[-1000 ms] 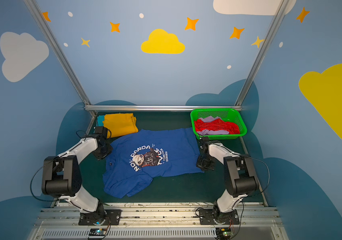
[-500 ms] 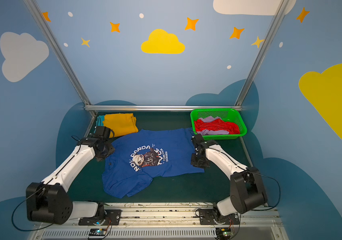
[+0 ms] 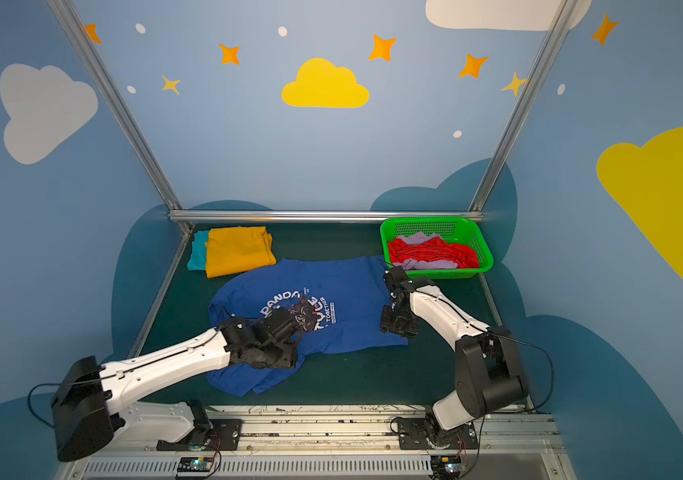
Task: Fold and stack the t-shirts
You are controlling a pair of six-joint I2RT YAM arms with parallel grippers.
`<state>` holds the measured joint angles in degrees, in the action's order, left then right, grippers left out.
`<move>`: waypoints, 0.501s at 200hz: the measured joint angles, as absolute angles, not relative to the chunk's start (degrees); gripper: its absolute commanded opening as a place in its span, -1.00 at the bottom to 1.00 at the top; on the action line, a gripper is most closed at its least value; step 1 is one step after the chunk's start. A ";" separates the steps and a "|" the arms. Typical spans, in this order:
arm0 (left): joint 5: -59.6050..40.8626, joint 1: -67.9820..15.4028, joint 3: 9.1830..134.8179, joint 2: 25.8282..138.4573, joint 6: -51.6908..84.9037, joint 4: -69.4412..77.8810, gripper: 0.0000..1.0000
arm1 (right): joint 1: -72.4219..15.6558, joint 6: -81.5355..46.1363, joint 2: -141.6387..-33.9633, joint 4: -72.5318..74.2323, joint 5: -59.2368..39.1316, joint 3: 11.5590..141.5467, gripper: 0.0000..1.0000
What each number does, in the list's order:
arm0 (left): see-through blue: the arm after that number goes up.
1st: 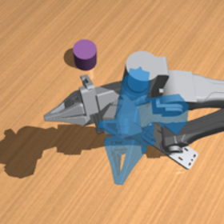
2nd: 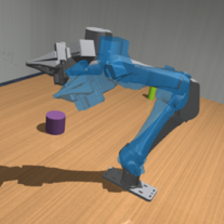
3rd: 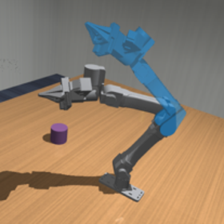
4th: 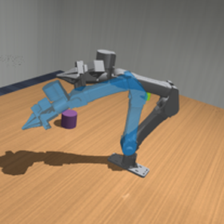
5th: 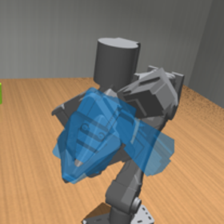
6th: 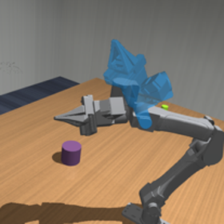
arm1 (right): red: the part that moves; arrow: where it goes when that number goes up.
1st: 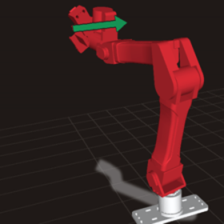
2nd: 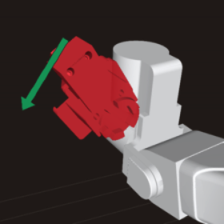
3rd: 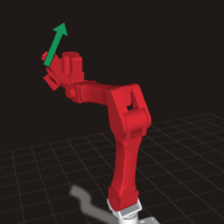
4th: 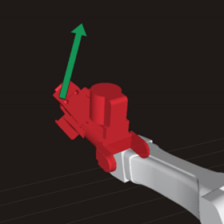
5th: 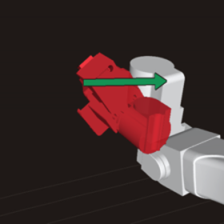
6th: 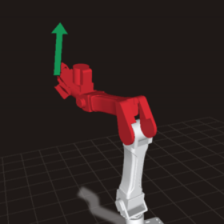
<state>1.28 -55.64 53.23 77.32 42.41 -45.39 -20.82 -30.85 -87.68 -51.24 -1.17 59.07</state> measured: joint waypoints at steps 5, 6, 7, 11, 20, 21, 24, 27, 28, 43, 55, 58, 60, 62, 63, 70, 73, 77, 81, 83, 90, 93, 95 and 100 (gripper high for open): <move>0.95 -56.80 53.76 78.78 42.15 -45.25 0.34 | -20.29 -30.79 -87.81 -51.29 -1.34 59.24 0.10; 0.91 -56.97 53.82 79.02 42.13 -45.25 0.34 | -20.12 -30.76 -87.88 -51.33 -1.39 59.33 0.09; 0.91 -57.32 54.02 79.46 42.09 -45.23 0.34 | -20.03 -30.74 -87.90 -51.37 -1.43 59.37 0.09; 0.69 -58.13 54.48 80.66 41.87 -45.23 0.33 | -19.64 -30.68 -88.05 -51.48 -1.58 59.70 0.09; 0.60 -59.81 55.46 83.64 41.23 -45.32 0.31 | -18.72 -30.52 -88.29 -51.66 -1.91 60.66 0.10; 0.60 -59.90 55.55 83.83 41.19 -45.34 0.31 | -18.65 -30.50 -88.31 -51.66 -1.98 60.75 0.10; 0.62 -60.38 55.88 84.99 40.97 -45.39 0.30 | -18.37 -30.41 -88.38 -51.66 -2.07 61.10 0.10; 0.69 -60.82 56.21 85.93 40.86 -45.56 0.30 | -18.13 -30.37 -88.38 -51.66 -2.17 61.47 0.10; 0.69 -60.93 56.29 86.17 40.82 -45.60 0.30 | -18.02 -30.35 -88.38 -51.66 -2.26 61.65 0.09; 1.50 -62.43 57.67 90.83 40.27 -46.98 0.29 | -17.39 -29.98 -88.38 -51.62 -2.72 63.24 0.11; 3.07 -63.00 58.61 93.84 39.81 -48.64 0.29 | -17.10 -29.65 -88.36 -51.48 -3.11 64.10 0.11; 3.49 -63.05 58.78 94.52 39.68 -49.01 0.29 | -16.99 -29.56 -88.36 -51.46 -3.18 64.18 0.11; 3.73 -63.05 58.94 94.98 39.66 -49.30 0.29 | -16.93 -29.56 -88.36 -51.48 -3.22 64.23 0.11; 3.95 -63.09 59.00 95.20 39.64 -49.50 0.29 | -16.86 -29.54 -88.36 -51.46 -3.31 64.27 0.11; 4.01 -63.09 59.05 95.37 39.64 -49.56 0.29 | -16.84 -29.52 -88.36 -51.48 -3.33 64.29 0.11; 5.08 -63.09 59.37 96.73 39.55 -50.39 0.28 | -16.67 -29.43 -88.36 -51.48 -3.73 64.29 0.11; 5.52 -63.09 59.48 97.36 39.55 -50.65 0.28 | -16.56 -29.36 -88.36 -51.53 -3.84 64.29 0.11; 5.98 -63.09 59.66 97.97 39.51 -51.00 0.27 | -16.47 -29.32 -88.36 -51.57 -4.03 64.29 0.11; 6.44 -63.09 59.83 98.78 39.48 -51.37 0.26 | -16.29 -29.23 -88.36 -51.62 -4.21 64.29 0.11; 6.66 -63.09 59.94 99.26 39.44 -51.53 0.26 | -16.21 -29.21 -88.36 -51.64 -4.21 64.29 0.11; 6.87 -63.09 60.27 100.66 39.51 -51.90 0.25 | -15.84 -29.08 -88.29 -51.64 -4.54 64.27 0.11; 7.27 -63.09 60.88 101.10 39.42 -52.21 0.25 | -15.62 -29.04 -88.25 -51.64 -4.60 64.27 0.11; 7.60 -63.09 61.14 101.27 39.40 -52.25 0.25 | -15.49 -28.97 -88.25 -51.66 -4.73 64.25 0.11; 7.86 -63.09 61.65 101.86 39.27 -52.49 0.20 | -15.18 -28.86 -88.14 -51.66 -4.82 64.20 0.11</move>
